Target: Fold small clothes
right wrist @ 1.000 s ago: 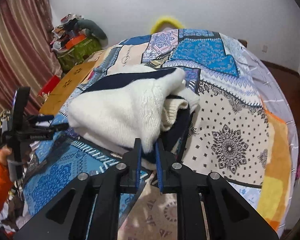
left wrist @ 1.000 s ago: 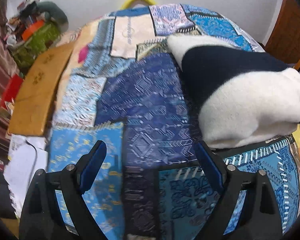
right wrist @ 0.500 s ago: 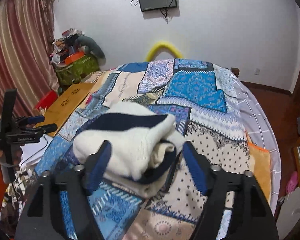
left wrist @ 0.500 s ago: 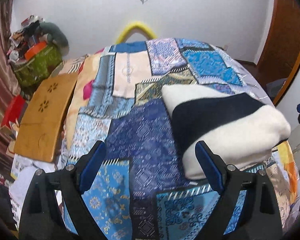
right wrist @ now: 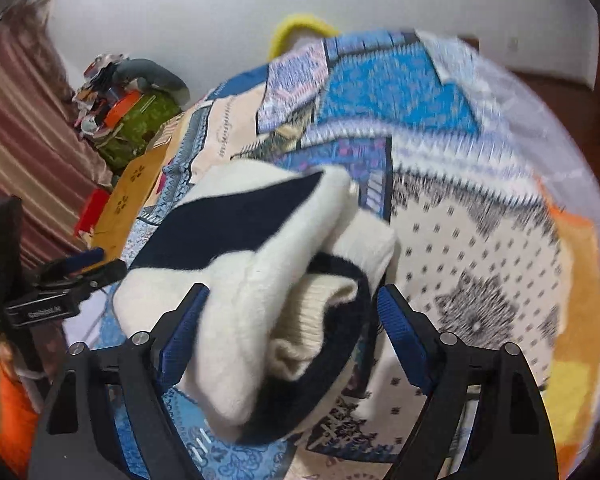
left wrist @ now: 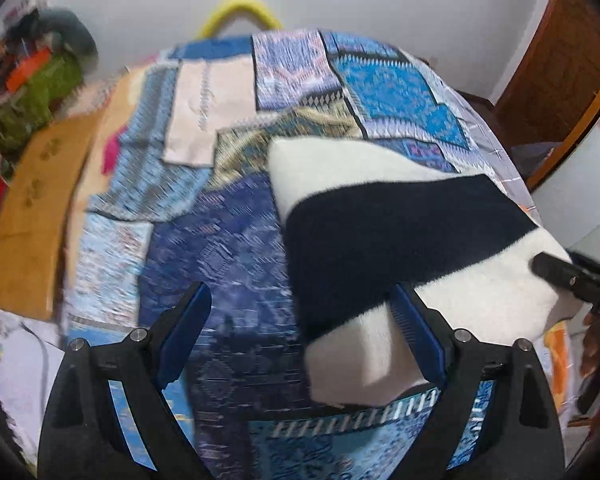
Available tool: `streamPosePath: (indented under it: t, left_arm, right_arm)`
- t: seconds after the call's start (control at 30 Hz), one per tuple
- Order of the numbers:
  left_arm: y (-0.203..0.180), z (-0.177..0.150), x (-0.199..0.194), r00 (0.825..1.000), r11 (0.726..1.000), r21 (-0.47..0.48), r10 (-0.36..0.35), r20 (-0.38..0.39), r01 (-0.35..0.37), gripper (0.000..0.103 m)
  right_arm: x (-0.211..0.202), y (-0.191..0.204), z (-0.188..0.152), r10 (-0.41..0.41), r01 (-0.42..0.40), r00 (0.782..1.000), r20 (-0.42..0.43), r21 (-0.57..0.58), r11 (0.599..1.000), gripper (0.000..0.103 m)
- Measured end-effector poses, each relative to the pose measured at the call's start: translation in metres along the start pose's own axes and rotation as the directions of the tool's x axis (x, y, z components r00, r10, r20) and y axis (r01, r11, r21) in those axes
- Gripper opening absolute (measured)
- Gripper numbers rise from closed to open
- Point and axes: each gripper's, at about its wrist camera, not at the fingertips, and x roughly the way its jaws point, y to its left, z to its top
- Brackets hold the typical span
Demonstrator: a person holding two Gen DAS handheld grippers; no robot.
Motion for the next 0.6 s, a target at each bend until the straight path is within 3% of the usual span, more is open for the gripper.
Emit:
streamPosePath:
  t: [0.2,0.37,0.6]
  left_arm:
    - [0.011,0.004,0.029,0.983,0.982,-0.107,-0.163,-0.088,0.153,0.093]
    - [0.016,0.006,0.049,0.951,0.951,-0.176,-0.278,-0.137,0.253,0.095]
    - [0.015,0.009,0.073,0.899,0.899,-0.266,-0.401,-0.177,0.348,0.095]
  right_arm:
    - [0.023,-0.021,-0.014,0.077,-0.070,0.993,-0.087,0.089,0.994,0.093]
    - [0.031,-0.032,-0.020,0.158,-0.141,0.982,-0.100,0.165,0.976,0.096]
    - [0.044,-0.029,-0.018,0.212,-0.190,0.971,-0.109,0.188,0.964,0.095]
